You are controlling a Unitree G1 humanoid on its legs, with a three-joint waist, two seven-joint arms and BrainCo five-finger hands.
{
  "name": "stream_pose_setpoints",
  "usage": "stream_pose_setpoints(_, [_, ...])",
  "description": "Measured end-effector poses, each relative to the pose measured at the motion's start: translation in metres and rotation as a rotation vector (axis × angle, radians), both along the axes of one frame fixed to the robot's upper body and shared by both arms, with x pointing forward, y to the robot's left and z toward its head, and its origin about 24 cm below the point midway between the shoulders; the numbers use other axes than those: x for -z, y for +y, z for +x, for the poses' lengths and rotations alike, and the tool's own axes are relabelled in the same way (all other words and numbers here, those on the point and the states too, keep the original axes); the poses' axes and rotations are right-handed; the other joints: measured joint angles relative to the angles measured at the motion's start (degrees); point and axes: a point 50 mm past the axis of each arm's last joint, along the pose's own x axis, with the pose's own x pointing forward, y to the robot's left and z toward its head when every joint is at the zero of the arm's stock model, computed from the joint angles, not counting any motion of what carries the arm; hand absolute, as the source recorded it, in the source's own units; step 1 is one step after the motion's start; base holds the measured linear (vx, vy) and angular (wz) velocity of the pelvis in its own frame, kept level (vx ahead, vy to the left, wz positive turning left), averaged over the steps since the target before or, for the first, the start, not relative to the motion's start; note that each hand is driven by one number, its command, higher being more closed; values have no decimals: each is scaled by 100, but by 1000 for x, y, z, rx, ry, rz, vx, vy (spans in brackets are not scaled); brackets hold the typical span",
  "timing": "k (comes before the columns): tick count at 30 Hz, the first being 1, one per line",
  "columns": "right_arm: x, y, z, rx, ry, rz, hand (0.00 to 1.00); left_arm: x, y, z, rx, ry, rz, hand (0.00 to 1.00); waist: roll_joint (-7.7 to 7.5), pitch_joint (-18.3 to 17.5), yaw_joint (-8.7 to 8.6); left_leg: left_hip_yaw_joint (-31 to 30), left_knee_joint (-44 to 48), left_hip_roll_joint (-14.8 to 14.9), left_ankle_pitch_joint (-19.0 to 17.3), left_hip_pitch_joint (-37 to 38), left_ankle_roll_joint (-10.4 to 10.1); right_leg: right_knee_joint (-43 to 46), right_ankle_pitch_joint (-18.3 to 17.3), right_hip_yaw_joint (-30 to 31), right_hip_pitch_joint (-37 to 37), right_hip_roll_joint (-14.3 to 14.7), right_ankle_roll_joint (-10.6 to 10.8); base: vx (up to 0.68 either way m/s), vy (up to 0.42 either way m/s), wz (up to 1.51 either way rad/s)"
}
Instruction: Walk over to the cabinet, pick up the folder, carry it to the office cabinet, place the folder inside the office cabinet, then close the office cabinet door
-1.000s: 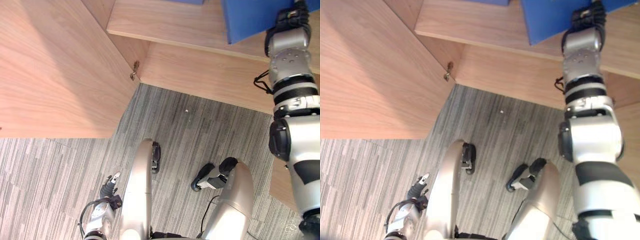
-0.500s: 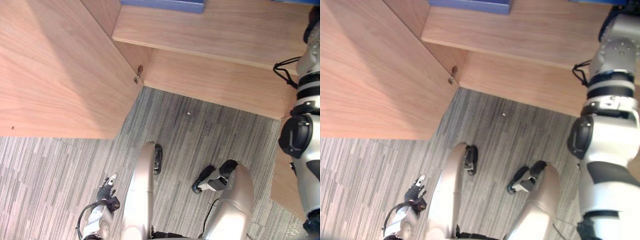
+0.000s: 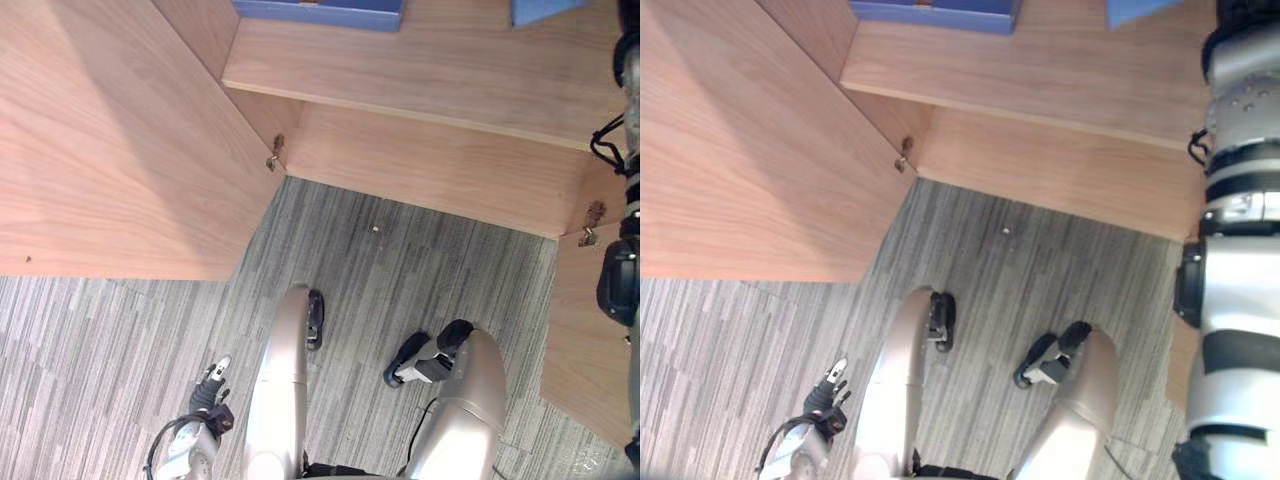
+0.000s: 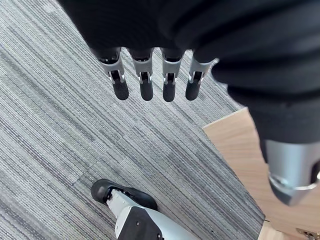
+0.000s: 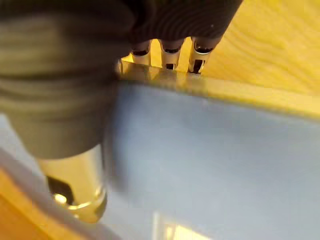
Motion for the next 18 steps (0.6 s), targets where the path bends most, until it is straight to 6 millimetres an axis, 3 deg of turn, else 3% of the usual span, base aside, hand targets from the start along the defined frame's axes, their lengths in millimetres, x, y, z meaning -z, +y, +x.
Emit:
stream_pose_setpoints(3, [11, 1, 6, 7, 90, -101, 0, -3, 2, 1, 27, -6, 13, 0, 1, 1, 23, -3, 2, -2, 0, -13, 0, 1, 0, -6, -1, -3, 0, 0, 0, 0])
stream_pose_setpoints(12, [60, -20, 12, 62, 364, -340, 0, -10, 2, 5, 81, -45, 11, 0, 33, 3, 33, -2, 32, 7, -2, -32, 3, 34, -2, -9, -13, -15, 1, 0, 0, 0])
stream_pose_setpoints(18, [71, -34, 8, 111, 468, -497, 0, 0, 10, -6, 103, 39, 84, 0, 33, 3, 37, 1, 42, 8, -2, -42, 3, 47, -2, -9, -23, -22, 2, 0, 0, 0])
